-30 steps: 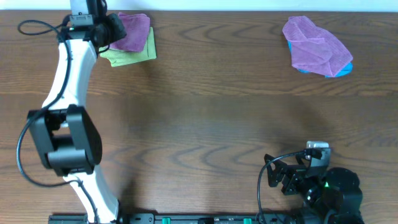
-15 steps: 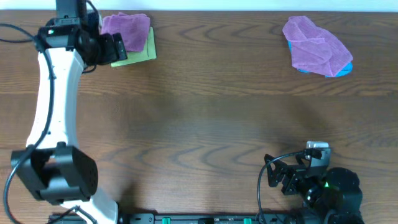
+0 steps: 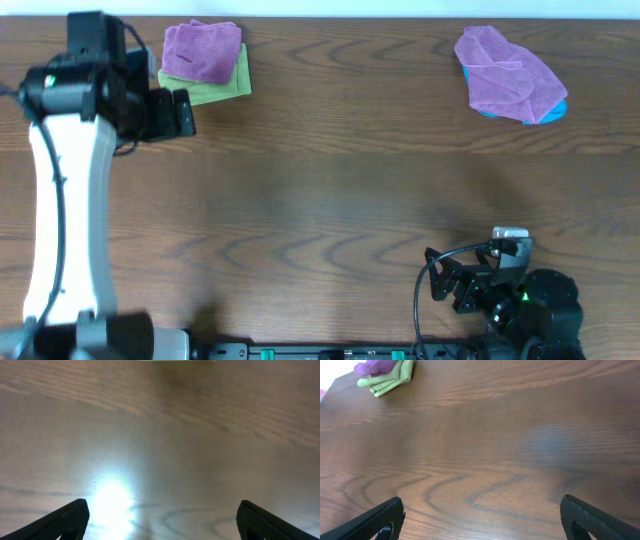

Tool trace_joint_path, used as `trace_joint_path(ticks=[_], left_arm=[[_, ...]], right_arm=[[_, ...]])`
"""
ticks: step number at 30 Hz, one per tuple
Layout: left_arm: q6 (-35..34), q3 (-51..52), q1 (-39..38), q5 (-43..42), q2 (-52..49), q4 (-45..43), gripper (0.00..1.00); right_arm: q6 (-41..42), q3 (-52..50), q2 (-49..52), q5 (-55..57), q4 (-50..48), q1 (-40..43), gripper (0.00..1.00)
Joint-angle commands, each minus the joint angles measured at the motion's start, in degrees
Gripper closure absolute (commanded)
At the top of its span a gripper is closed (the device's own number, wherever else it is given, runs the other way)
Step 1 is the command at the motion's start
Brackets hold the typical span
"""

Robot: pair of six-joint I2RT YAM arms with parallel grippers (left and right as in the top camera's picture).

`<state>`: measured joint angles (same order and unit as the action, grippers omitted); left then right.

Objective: Fold the cloth

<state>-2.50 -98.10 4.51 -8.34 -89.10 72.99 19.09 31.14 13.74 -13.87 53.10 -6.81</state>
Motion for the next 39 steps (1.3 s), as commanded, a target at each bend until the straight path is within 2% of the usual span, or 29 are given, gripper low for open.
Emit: trace_joint_path(ticks=[1,10,16,19,30,39], left_arm=[[0.7,8.6,0.4,0.7,6.3,-1.8,0.05],[-1.6,43.5,0.3,-1.8,32.1,-21.3,0.05],[-1.5,61.1,-1.1,-1.1,49.4,-32.3,0.05],[-1.3,66.8,-3.6,0.3,56.4,-35.3,0.05],[-0.7,77.9,-5.9,7.6,75.7,-34.5,0.05],[2.8,81.9,-5.9,8.0,83.3,-29.0,0.05]], right_arm=[[0.8,-0.1,-0.3,0.1,0.1,0.3,0.01],[0.8,-0.1,-0.3,0.1,0.1,0.3,0.01],[0.8,-0.1,-0.3,0.1,0.1,0.3,0.01],[0.8,-0.1,-0.3,0.1,0.1,0.3,0.01],[0.8,-0.1,-0.3,0.1,0.1,0.3,0.01],[0.8,-0.1,-0.3,0.1,0.1,0.3,0.01]])
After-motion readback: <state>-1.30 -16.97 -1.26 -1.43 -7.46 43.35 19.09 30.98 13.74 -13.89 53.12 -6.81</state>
